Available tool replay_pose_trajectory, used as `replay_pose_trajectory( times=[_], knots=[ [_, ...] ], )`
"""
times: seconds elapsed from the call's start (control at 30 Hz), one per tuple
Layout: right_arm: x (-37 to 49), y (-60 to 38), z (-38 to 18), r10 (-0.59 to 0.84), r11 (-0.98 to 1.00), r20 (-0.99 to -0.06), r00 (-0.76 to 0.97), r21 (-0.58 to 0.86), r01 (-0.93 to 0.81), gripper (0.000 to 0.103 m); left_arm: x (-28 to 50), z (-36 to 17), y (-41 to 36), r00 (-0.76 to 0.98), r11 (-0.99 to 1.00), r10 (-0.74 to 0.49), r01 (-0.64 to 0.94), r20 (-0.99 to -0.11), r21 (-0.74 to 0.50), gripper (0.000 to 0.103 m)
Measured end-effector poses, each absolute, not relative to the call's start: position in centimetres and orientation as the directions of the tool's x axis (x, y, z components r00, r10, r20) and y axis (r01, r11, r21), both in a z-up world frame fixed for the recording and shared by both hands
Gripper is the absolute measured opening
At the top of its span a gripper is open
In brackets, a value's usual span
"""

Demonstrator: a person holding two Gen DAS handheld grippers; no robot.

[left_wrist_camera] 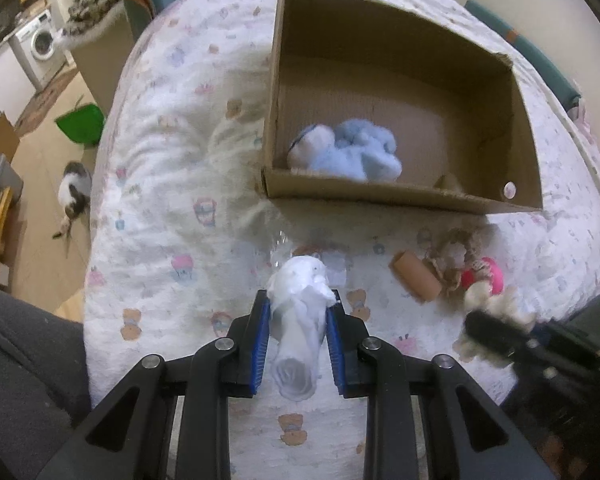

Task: Organize soft objects
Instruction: 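Lift the white sock with the left gripper while the right gripper grasps the cream scrunchie, then carry the sock and scrunchie over the box with both grippers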

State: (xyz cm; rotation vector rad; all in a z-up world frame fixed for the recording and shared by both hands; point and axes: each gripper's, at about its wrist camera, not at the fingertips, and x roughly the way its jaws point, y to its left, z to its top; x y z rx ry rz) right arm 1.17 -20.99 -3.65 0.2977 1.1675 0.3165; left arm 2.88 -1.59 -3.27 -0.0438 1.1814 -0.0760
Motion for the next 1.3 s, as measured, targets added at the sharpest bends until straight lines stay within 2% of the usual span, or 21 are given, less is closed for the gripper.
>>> replay_pose_trajectory(
  times=[0.27,0.5,0.9,1.03,1.3],
  knots=[
    [2.4,-23.5,0.6,0.387,0.906,-0.76,0.522,0.42,-0.06,0.022,4.6,0.5,-2.6,0.47,0.995,-0.089,0.087,-0.878,-0.055,0.024],
    [5.4,-25.3,2.6,0.366,0.908,-0.723,0.587,0.416,-0.053,0.022,8.3,2.4,-4.0,0.515,0.994,-0.081,0.11,-0.853,-0.028,0.024],
    [11.1,-26.3,1.3,0.283,0.942,-0.757,0.589,0.336,-0.02,0.022,13.5,1.6,-8.0,0.54,0.986,-0.104,0.169,-0.835,-0.014,0.024],
    [11.8,-26.8,0.0,0.287,0.932,-0.767,0.574,0.363,0.018,0.022,14.6,0.0,-8.4,0.534,0.988,-0.126,0.142,-0.836,-0.059,0.024],
    [12.3,-27.5,-3.2,0.325,0.905,-0.796,0.511,0.418,0.074,0.022,15.2,-2.6,-9.1,0.514,0.979,-0.153,0.194,-0.844,-0.059,0.024]
  ],
)
